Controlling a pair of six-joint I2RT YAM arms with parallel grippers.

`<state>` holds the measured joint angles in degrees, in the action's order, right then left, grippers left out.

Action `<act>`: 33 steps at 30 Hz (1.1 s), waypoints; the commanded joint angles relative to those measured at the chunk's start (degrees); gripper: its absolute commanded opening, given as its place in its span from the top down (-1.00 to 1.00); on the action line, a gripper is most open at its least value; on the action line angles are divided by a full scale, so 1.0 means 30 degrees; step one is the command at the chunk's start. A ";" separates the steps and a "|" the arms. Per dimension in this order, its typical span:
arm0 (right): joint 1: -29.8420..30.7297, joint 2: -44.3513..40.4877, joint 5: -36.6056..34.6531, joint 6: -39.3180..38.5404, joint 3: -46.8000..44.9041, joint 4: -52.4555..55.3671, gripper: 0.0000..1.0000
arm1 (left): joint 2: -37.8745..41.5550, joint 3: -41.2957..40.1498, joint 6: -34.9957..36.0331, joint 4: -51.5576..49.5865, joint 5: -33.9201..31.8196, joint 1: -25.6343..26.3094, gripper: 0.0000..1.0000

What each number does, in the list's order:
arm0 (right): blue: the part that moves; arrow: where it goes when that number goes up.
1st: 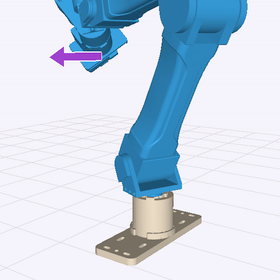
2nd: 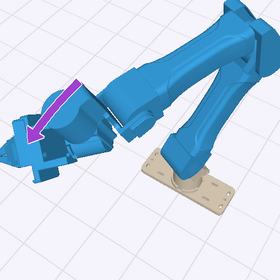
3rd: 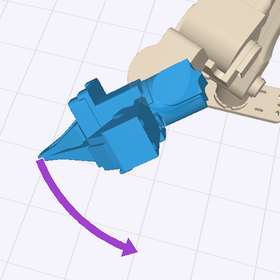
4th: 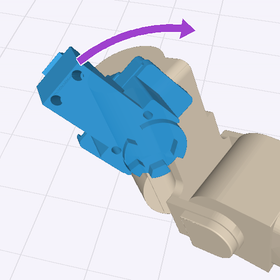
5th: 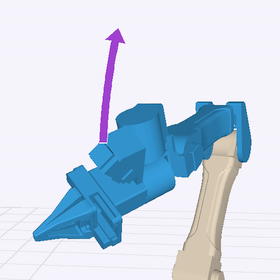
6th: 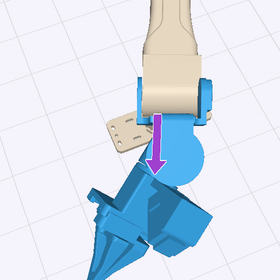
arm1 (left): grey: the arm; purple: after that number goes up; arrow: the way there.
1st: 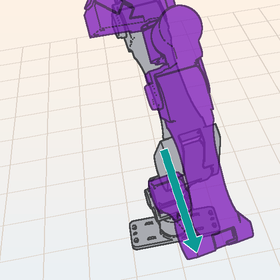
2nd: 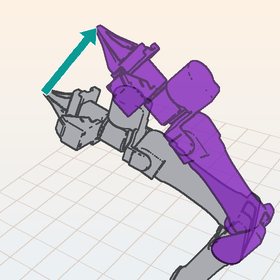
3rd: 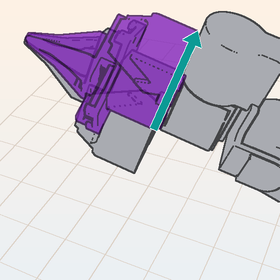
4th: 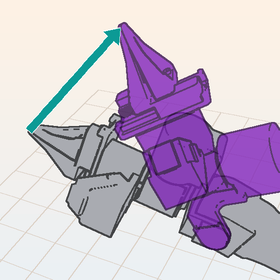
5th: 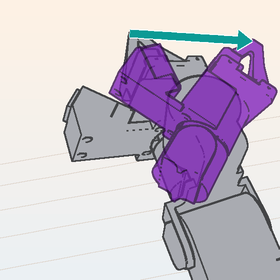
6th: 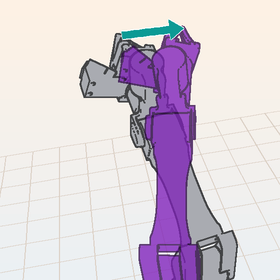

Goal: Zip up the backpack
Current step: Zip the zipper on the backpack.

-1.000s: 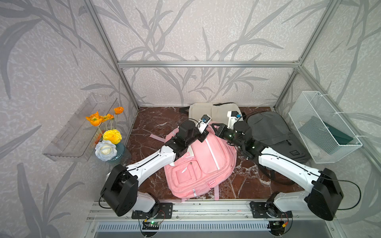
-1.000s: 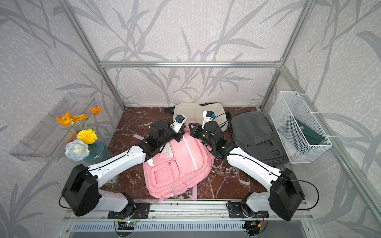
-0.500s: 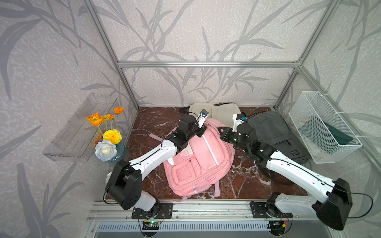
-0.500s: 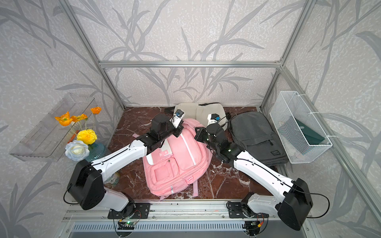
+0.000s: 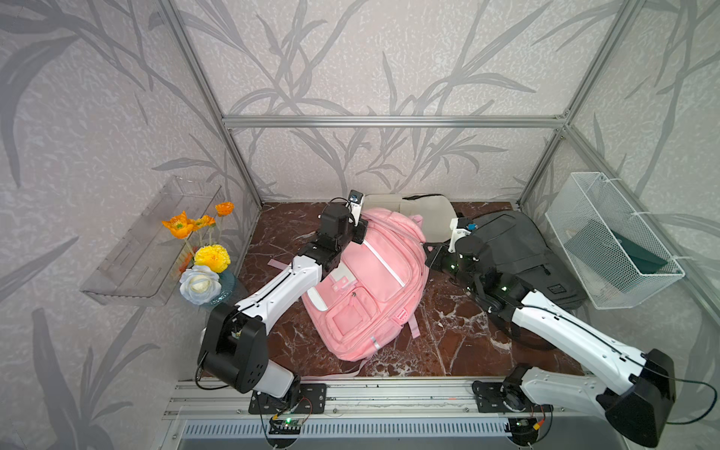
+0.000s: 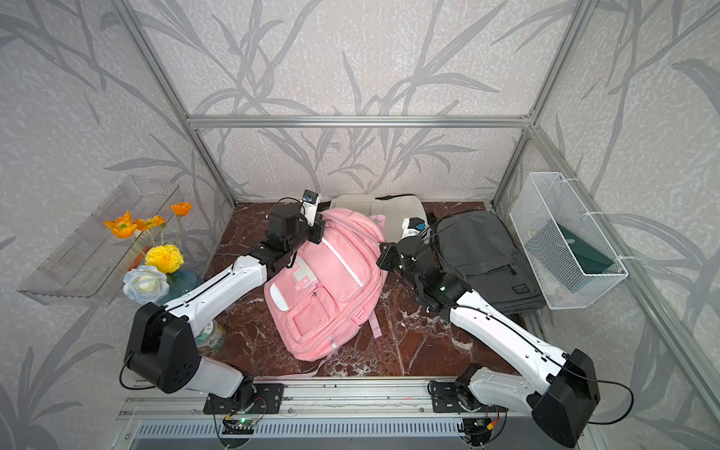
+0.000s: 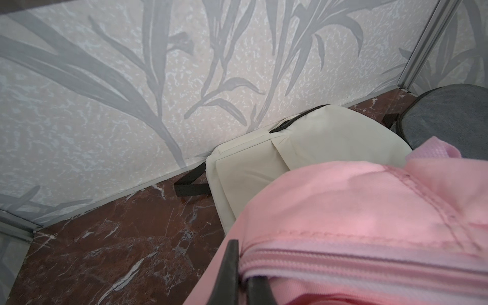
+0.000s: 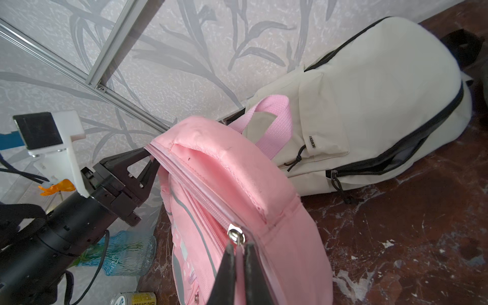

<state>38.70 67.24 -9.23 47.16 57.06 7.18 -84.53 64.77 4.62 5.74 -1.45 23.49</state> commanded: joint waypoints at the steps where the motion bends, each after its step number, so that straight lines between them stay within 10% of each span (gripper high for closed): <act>1: -0.1614 0.0966 0.1593 -0.1186 0.2448 -0.0359 1.00 | 0.1929 -0.0576 -0.0375 0.2192 0.1976 -0.0482 0.63; 4: -0.2168 0.2649 0.3938 -0.2389 0.4930 -0.0816 1.00 | 0.2718 -0.1081 0.0780 0.2241 0.6571 -0.0431 0.05; 12: -0.2191 0.5663 0.6900 -0.5209 1.0521 0.1474 1.00 | 0.3090 -0.0562 0.2772 0.2839 1.1447 -0.0329 -0.54; 25: -0.2184 0.5938 0.7911 -0.5866 1.1870 0.2162 1.00 | 0.0456 0.2835 0.9071 0.0337 1.1163 0.0171 -0.49; 30: -0.2195 0.5974 0.8179 -0.5692 1.2075 0.2089 1.00 | -0.0929 0.4334 1.0212 -0.0825 1.0184 0.0692 -0.17; 33: -0.2178 0.6004 0.8205 -0.5641 1.2168 0.2089 1.00 | -0.1701 0.5161 1.0203 -0.0945 0.9253 0.0998 0.34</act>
<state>31.97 86.02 13.87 30.37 90.26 18.39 -88.05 77.60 33.01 4.45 28.84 25.56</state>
